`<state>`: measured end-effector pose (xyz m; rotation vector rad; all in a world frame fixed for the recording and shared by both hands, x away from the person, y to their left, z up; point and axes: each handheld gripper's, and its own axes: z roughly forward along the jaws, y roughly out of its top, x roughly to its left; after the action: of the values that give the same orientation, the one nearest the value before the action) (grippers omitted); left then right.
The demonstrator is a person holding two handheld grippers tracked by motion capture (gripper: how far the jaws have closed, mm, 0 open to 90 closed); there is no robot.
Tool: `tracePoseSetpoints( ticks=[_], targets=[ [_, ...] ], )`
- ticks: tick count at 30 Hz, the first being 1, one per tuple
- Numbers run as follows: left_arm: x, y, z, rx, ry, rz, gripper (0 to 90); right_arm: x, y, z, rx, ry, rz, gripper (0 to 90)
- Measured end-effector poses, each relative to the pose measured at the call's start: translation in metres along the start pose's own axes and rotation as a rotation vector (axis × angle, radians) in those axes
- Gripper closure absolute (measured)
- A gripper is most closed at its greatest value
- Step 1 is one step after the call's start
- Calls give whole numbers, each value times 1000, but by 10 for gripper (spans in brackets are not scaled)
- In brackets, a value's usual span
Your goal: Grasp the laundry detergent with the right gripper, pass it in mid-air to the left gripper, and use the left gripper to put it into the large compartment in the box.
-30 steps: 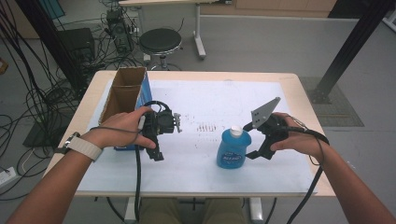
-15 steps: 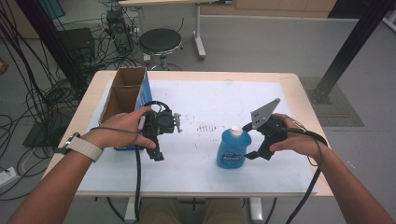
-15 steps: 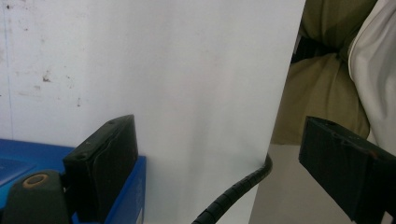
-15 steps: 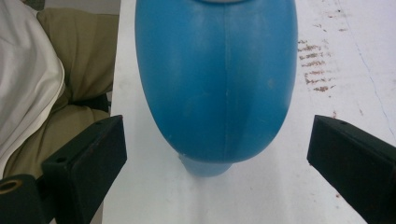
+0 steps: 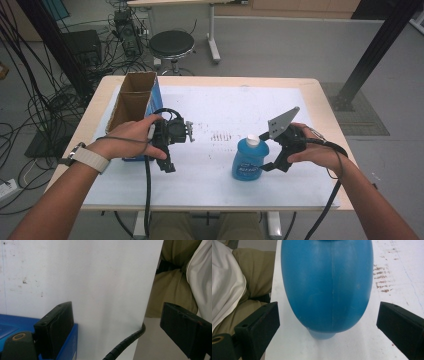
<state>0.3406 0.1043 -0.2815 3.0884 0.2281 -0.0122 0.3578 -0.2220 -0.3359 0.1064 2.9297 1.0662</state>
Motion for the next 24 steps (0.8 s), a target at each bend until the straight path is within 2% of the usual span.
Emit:
tracePoseSetpoints(
  ticks=[24],
  targets=[
    [1, -3, -1, -4, 0, -7, 122, -1, -1, 1, -5, -1, 13, 42]
  ],
)
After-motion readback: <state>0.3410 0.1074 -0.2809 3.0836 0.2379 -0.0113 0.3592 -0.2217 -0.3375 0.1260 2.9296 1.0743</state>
